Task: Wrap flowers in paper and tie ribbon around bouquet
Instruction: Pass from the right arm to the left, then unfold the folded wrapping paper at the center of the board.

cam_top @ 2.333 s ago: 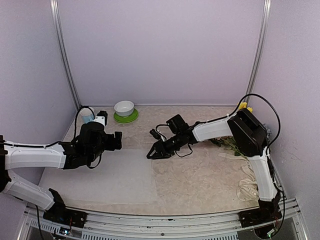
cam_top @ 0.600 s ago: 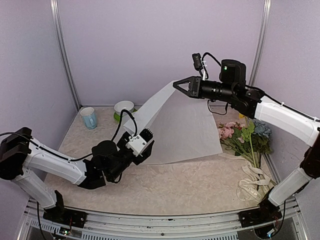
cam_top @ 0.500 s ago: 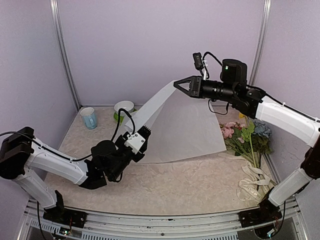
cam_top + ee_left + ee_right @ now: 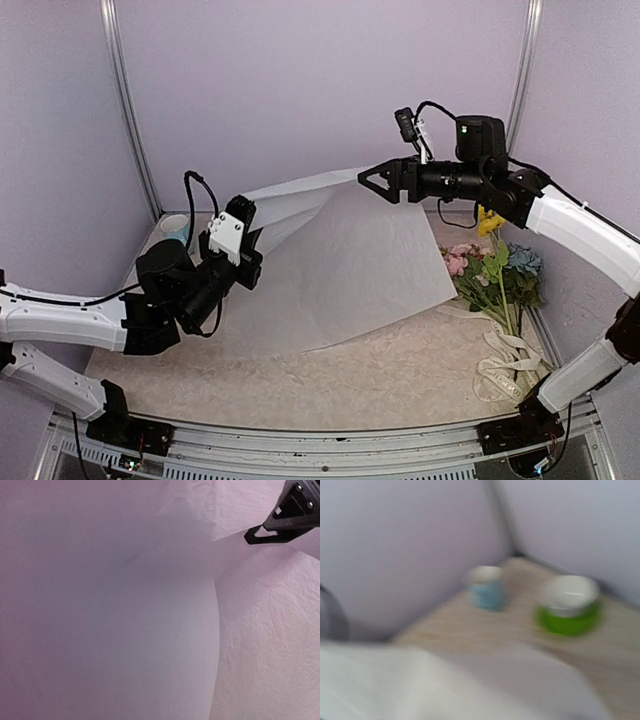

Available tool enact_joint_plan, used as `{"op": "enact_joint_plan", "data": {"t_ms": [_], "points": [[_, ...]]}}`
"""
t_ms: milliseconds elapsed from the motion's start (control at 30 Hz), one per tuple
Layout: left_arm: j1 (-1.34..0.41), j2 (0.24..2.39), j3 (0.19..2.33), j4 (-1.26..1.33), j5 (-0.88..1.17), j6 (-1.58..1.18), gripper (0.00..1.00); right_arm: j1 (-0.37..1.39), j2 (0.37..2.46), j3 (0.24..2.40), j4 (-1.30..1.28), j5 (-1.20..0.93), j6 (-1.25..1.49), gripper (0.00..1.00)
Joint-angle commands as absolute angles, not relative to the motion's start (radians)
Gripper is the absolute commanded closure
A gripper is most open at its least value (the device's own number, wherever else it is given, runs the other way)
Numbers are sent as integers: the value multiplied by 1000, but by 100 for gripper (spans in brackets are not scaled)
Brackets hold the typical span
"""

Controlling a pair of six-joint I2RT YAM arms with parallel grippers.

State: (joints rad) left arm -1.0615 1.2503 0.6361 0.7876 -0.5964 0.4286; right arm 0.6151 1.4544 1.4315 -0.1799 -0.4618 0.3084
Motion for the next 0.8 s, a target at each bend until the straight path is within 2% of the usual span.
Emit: {"op": "enact_joint_plan", "data": {"t_ms": [0,200,333,467,633,700,767], "points": [[-1054,1162,836,382,-661,307,100,539,1348,1404,-360,-242,37,0],[-1070,1089,967,185,-599,288,100,410,1222,1137,-250,-343,-123,0],[-1086,1052,1012,129,-549,321,100,276,1147,971,-93,-515,-104,0],[-1114,1007,1010,126,-478,378,100,185,1198,877,60,-717,-3,0],[-1117,956,1005,119,-356,349,100,171,1311,792,297,-1013,100,1],[-1117,957,1013,103,-362,342,100,171,1338,790,322,-1094,114,19],[-1116,969,1027,81,-397,340,100,171,1345,806,292,-1109,103,54]]}}
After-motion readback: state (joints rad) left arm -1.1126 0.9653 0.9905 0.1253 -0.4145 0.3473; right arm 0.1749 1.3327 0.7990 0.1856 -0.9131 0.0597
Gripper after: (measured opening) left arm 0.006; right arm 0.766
